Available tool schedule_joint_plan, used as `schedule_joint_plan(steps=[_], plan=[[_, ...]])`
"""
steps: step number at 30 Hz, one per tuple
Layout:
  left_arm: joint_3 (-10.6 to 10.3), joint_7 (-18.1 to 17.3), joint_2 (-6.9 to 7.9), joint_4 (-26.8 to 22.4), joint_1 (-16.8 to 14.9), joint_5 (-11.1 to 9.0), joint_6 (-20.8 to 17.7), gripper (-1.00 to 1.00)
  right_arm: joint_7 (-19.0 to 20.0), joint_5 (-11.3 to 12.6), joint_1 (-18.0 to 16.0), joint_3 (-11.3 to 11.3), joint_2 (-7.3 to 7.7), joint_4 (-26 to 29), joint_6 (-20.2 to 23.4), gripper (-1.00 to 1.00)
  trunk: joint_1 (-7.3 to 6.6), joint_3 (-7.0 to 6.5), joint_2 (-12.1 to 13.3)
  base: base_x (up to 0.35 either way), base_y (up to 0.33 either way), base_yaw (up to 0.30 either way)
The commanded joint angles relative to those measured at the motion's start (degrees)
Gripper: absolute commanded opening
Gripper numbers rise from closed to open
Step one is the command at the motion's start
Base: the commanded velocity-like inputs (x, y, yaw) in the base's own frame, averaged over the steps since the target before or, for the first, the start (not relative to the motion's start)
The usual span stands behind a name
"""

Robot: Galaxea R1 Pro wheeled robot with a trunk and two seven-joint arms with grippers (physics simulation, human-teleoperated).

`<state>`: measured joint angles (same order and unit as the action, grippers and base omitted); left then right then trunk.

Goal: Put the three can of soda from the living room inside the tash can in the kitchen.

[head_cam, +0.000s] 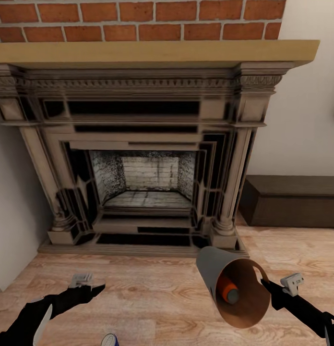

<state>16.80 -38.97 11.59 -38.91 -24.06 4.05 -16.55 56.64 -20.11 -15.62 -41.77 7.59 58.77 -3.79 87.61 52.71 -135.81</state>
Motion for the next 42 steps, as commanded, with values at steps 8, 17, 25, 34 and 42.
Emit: schedule_joint_plan(steps=[8,17,25,34,42], plan=[[-4.49,5.79,-3.38,-6.76,-0.41,-0.04,-17.09,1.00,0.49,0.44,-0.03,0.58,-0.12,0.51,2.60,-1.00,0.00,-0.01,0.00,0.000,0.001,0.000],[-11.23,8.80,-4.19,-16.68,-10.46,0.36,-43.45,1.00,0.49,0.37,-0.03,0.72,-0.27,0.55,2.84,-1.00,0.00,-0.01,0.00,0.000,0.000,0.000],[-13.89,21.99,-4.22,-15.79,-14.39,1.58,-43.45,1.00,0.49,0.13,-0.03,0.81,-0.44,0.55,2.91,-1.00,0.00,-0.01,0.00,0.000,0.000,0.000],[-14.05,33.33,-6.59,-11.60,-14.43,1.78,-41.30,1.00,0.42,-0.04,-0.03,1.04,-0.55,0.55,2.92,-1.00,0.00,-0.01,0.00,0.000,0.000,0.000],[-14.12,37.74,-10.46,-1.04,-14.42,1.42,-32.57,1.00,0.42,-0.19,-0.03,1.08,-0.86,0.55,2.92,-1.00,0.00,-0.01,0.00,0.000,0.000,0.000]])
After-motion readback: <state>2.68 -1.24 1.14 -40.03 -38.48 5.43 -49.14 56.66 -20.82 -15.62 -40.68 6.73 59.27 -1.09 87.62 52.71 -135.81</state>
